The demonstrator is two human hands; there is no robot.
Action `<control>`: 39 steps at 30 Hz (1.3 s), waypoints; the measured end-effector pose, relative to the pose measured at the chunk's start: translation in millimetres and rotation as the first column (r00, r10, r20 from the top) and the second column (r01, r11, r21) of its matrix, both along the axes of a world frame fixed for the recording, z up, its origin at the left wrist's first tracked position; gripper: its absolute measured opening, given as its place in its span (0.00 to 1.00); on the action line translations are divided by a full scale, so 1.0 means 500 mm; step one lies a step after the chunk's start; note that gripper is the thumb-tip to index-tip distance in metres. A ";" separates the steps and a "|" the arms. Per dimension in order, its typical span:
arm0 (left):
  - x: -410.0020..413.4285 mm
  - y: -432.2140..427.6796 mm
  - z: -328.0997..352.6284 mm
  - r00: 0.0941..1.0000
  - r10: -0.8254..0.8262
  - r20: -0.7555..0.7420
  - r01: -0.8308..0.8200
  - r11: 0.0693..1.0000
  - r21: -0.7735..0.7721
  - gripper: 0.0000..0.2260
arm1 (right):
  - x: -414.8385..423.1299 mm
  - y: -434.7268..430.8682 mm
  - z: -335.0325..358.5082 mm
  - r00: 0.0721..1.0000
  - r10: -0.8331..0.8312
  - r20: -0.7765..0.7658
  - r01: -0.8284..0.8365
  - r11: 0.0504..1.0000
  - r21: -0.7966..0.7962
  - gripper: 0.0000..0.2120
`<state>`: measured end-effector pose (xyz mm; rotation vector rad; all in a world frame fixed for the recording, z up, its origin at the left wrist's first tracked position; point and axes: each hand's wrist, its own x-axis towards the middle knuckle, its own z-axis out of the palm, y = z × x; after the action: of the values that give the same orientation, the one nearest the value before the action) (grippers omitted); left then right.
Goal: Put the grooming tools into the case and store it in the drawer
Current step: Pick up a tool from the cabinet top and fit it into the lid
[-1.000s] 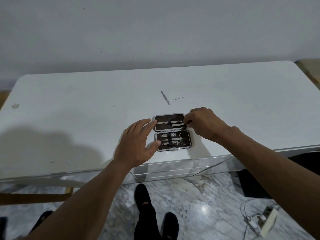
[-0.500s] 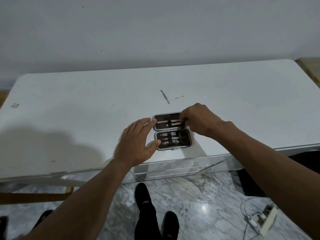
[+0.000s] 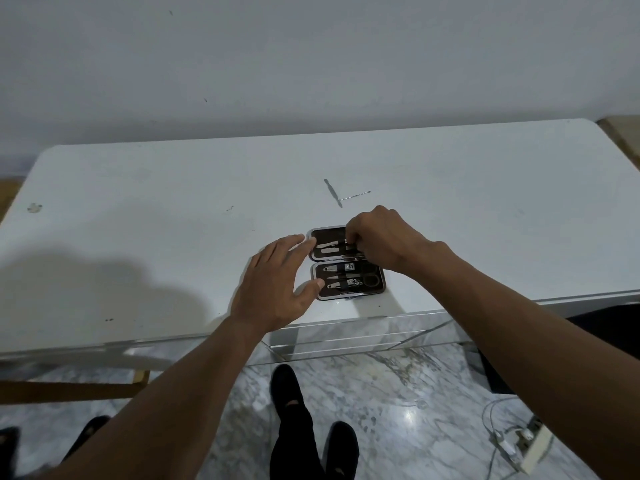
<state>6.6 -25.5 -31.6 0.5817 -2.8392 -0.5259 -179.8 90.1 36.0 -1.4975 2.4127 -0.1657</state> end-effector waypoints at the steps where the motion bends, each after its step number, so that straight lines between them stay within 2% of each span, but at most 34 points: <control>1: 0.000 0.000 0.000 1.000 -0.001 0.000 0.001 1.000 0.000 0.30 | 0.001 -0.001 0.000 1.000 -0.009 0.011 0.009 1.000 -0.005 0.14; 7: 0.001 0.000 -0.002 1.000 0.004 0.008 -0.004 1.000 0.004 0.30 | -0.003 0.006 0.003 0.990 -0.073 0.123 0.081 0.995 -0.060 0.13; 13: 0.002 -0.001 0.000 1.000 0.000 0.010 0.000 1.000 0.001 0.30 | -0.003 0.011 0.003 0.983 -0.055 0.174 0.073 0.992 -0.102 0.10; 16: 0.002 0.000 0.001 1.000 -0.003 0.014 0.003 1.000 0.001 0.30 | -0.012 0.016 0.008 0.978 -0.101 0.185 0.129 0.981 -0.145 0.10; 19: 0.002 0.001 0.003 1.000 0.000 0.015 0.000 1.000 0.003 0.30 | -0.025 0.018 0.009 0.973 -0.177 0.145 0.199 0.968 -0.152 0.10; 24: 0.001 0.001 0.005 1.000 -0.004 0.005 0.004 1.000 0.009 0.30 | -0.025 0.012 0.012 0.975 -0.202 0.097 0.209 0.975 -0.071 0.08; 27: 0.002 0.002 0.004 1.000 0.000 -0.002 0.000 1.000 -0.002 0.30 | -0.027 0.008 0.020 0.971 -0.224 0.083 0.231 0.968 -0.096 0.09; 31: 0.001 0.000 0.002 1.000 -0.007 0.004 0.007 1.000 -0.004 0.30 | -0.059 -0.024 0.012 0.963 -0.269 -0.010 0.265 0.954 -0.143 0.09; 34: 0.002 -0.001 0.001 1.000 -0.007 0.008 0.007 1.000 0.000 0.30 | -0.082 -0.061 0.005 0.967 -0.249 -0.061 0.243 0.965 -0.094 0.11; 39: 0.003 -0.001 0.003 1.000 -0.003 0.004 0.003 1.000 0.019 0.30 | -0.108 -0.096 -0.010 0.975 -0.191 -0.112 0.194 0.981 0.015 0.09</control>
<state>7.9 -25.9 -29.9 0.5826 -2.8422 -0.5532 -234.0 42.3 31.1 -1.2915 2.6363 -0.0951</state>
